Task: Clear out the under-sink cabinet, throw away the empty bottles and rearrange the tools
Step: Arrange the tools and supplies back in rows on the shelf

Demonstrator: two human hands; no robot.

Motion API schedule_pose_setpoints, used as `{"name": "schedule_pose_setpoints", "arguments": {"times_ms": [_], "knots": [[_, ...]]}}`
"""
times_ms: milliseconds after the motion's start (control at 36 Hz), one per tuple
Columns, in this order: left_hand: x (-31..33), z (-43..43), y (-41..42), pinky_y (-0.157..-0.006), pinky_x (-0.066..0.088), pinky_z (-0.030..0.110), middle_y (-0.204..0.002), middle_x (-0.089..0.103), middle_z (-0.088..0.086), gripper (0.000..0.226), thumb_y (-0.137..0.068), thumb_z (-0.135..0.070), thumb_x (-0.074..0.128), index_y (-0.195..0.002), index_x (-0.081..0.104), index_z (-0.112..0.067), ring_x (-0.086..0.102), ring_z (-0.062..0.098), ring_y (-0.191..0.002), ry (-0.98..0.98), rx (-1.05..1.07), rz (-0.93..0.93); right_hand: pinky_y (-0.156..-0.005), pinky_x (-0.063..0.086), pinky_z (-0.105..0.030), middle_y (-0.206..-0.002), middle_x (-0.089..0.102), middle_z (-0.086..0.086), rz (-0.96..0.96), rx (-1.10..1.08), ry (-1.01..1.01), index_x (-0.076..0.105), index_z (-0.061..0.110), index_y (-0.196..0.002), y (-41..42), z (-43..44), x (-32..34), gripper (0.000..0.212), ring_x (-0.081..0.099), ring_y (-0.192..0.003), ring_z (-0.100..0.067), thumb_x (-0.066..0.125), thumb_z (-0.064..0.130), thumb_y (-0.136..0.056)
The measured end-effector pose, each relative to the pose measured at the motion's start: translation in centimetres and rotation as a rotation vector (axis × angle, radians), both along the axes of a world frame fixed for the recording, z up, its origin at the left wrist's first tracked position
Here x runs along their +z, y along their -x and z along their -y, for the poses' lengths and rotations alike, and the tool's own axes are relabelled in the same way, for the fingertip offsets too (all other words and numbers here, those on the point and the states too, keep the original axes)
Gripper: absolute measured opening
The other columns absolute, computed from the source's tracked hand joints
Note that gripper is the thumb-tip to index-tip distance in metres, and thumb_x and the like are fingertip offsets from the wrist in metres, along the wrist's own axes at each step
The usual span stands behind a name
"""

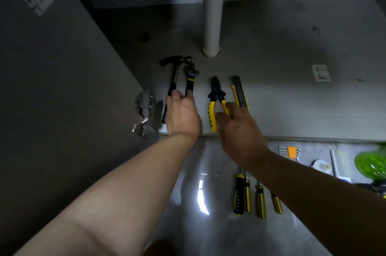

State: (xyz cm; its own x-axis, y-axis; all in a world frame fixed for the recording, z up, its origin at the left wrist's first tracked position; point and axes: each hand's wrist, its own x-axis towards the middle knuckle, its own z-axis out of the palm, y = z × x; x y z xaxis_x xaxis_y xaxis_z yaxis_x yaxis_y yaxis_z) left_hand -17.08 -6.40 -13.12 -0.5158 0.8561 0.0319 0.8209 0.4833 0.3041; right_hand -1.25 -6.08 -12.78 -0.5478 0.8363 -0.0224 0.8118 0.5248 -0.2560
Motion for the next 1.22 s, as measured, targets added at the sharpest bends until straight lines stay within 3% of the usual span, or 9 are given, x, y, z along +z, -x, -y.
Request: {"name": "schedule_pose_setpoints", "arguments": {"times_ms": [278, 444, 556, 639, 722, 917, 1083, 1167, 1222], "knots": [[0.0, 0.7, 0.2, -0.094, 0.048, 0.038, -0.133, 0.044, 0.014, 0.048, -0.094, 0.0, 0.051, -0.14, 0.052, -0.012, 0.04, 0.033, -0.125, -0.016, -0.003, 0.012, -0.098, 0.051, -0.036, -0.159, 0.027, -0.011, -0.033, 0.036, 0.066, 0.062, 0.008, -0.119, 1.4, -0.2, -0.2, 0.039, 0.038, -0.13, -0.032, 0.058, -0.004, -0.082], [0.4, 0.6, 0.4, -0.096, 0.044, 0.043, -0.117, 0.05, 0.014, 0.035, -0.095, -0.009, 0.053, -0.128, 0.064, -0.014, 0.046, 0.033, -0.112, -0.162, -0.032, 0.06, -0.111, 0.031, -0.034, -0.158, 0.029, -0.015, -0.003, 0.1, 0.038, 0.054, 0.012, -0.128, 3.3, -1.2, -0.1, 0.039, 0.039, -0.132, -0.032, 0.052, 0.005, -0.09], [0.7, 0.4, -0.6, -0.099, 0.045, 0.043, -0.118, 0.053, 0.013, 0.041, -0.098, -0.021, 0.057, -0.139, 0.061, -0.02, 0.049, 0.032, -0.114, -0.223, -0.142, 0.178, -0.094, 0.04, -0.039, -0.131, 0.058, -0.009, -0.071, 0.066, -0.033, 0.058, 0.014, -0.125, 2.5, -1.6, 1.0, 0.042, 0.049, -0.11, -0.03, 0.05, 0.012, -0.084], [0.4, 0.5, -1.3, -0.099, 0.046, 0.044, -0.129, 0.049, 0.009, 0.043, -0.095, -0.034, 0.061, -0.138, 0.062, -0.028, 0.045, 0.03, -0.12, -0.165, -0.228, 0.116, -0.079, 0.041, -0.041, -0.115, 0.056, -0.01, -0.074, -0.118, -0.098, 0.063, 0.019, -0.115, 0.2, -2.1, 1.7, 0.041, 0.049, -0.106, -0.034, 0.055, 0.026, -0.076], [-0.2, 0.7, -1.6, -0.106, 0.042, 0.043, -0.142, 0.041, 0.008, 0.052, -0.091, -0.045, 0.065, -0.14, 0.058, -0.031, 0.038, 0.031, -0.13, -0.086, -0.256, 0.064, -0.082, 0.048, -0.044, -0.118, 0.046, -0.015, -0.052, -0.197, -0.011, 0.064, 0.021, -0.12, -1.5, -2.5, 1.3, 0.04, 0.047, -0.109, -0.037, 0.064, 0.032, -0.082], [-0.6, 1.1, -1.9, -0.112, 0.04, 0.044, -0.149, 0.032, 0.009, 0.06, -0.093, -0.039, 0.066, -0.149, 0.048, -0.029, 0.031, 0.031, -0.135, -0.048, -0.253, 0.081, -0.091, 0.052, -0.043, -0.115, 0.04, -0.01, -0.203, -0.192, 0.186, 0.056, 0.02, -0.122, -1.8, -2.2, 0.7, 0.042, 0.049, -0.108, -0.031, 0.072, 0.025, -0.085], [-0.6, 1.5, -1.8, -0.11, 0.042, 0.041, -0.149, 0.033, 0.01, 0.062, -0.096, -0.038, 0.063, -0.153, 0.042, -0.027, 0.033, 0.03, -0.134, -0.055, -0.234, 0.094, -0.08, 0.052, -0.036, -0.111, 0.052, -0.014, -0.27, -0.233, 0.203, 0.059, 0.019, -0.126, 0.0, -2.3, 1.2, 0.043, 0.053, -0.104, -0.034, 0.066, 0.015, -0.083], [-0.6, 1.5, -1.9, -0.107, 0.044, 0.042, -0.146, 0.035, 0.01, 0.062, -0.097, -0.038, 0.062, -0.153, 0.041, -0.026, 0.033, 0.03, -0.133, -0.054, -0.217, 0.093, -0.074, 0.048, -0.03, -0.105, 0.061, -0.013, -0.331, -0.303, 0.229, 0.06, 0.021, -0.126, 0.6, -2.7, 1.5, 0.043, 0.06, -0.096, -0.032, 0.067, 0.02, -0.083], [-0.7, 1.5, -1.9, -0.106, 0.045, 0.042, -0.146, 0.035, 0.011, 0.062, -0.097, -0.036, 0.063, -0.154, 0.041, -0.025, 0.034, 0.03, -0.133, -0.054, -0.211, 0.096, -0.078, 0.055, -0.035, -0.099, 0.066, -0.01, -0.393, -0.362, 0.271, 0.061, 0.022, -0.122, 0.9, -2.8, 1.8, 0.041, 0.064, -0.091, -0.029, 0.07, 0.024, -0.083]]}}
